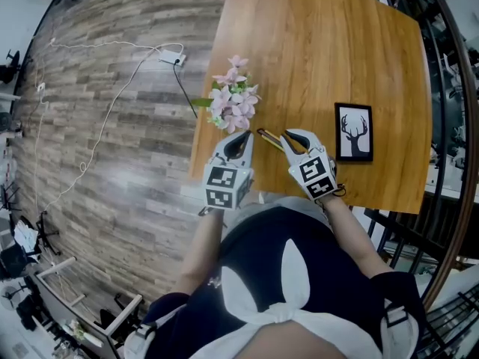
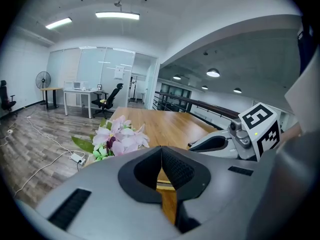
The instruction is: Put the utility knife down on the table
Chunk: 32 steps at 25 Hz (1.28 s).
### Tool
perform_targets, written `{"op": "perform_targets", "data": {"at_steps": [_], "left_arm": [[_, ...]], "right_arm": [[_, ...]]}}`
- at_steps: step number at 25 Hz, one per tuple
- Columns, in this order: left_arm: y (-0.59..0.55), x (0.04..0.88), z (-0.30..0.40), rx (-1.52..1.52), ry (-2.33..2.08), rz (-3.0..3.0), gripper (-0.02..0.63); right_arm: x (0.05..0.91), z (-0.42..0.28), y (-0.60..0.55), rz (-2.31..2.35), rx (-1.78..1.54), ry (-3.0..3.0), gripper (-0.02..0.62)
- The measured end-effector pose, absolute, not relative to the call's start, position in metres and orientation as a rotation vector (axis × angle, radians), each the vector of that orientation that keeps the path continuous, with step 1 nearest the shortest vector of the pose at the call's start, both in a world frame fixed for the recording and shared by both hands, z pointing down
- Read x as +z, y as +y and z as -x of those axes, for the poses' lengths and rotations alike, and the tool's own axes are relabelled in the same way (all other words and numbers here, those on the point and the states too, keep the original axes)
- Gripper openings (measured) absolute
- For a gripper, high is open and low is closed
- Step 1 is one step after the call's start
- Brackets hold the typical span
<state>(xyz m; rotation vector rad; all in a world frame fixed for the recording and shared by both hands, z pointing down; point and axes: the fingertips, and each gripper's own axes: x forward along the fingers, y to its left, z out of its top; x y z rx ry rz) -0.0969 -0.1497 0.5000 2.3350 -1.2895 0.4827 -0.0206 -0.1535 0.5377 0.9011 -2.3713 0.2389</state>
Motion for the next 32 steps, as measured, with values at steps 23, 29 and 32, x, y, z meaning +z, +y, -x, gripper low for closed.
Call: {"op": "perform_targets", "data": {"at_steps": [23, 29, 32], "left_arm": [[-0.131, 0.488, 0.079, 0.456, -1.252, -2.379, 0.018], [-0.13, 0.487, 0.076, 0.454, -1.254, -2.384, 0.018], [-0.129, 0.487, 0.077, 0.453, -1.254, -2.381, 0.018]], "right_arm": [[0.471, 0.021, -0.137, -0.981, 0.165, -2.518, -0.003], [0.469, 0.021, -0.136, -0.992, 0.175, -2.523, -0.003], [0.469, 0.022, -0.135, -0.993, 0.178, -2.524, -0.003]]}}
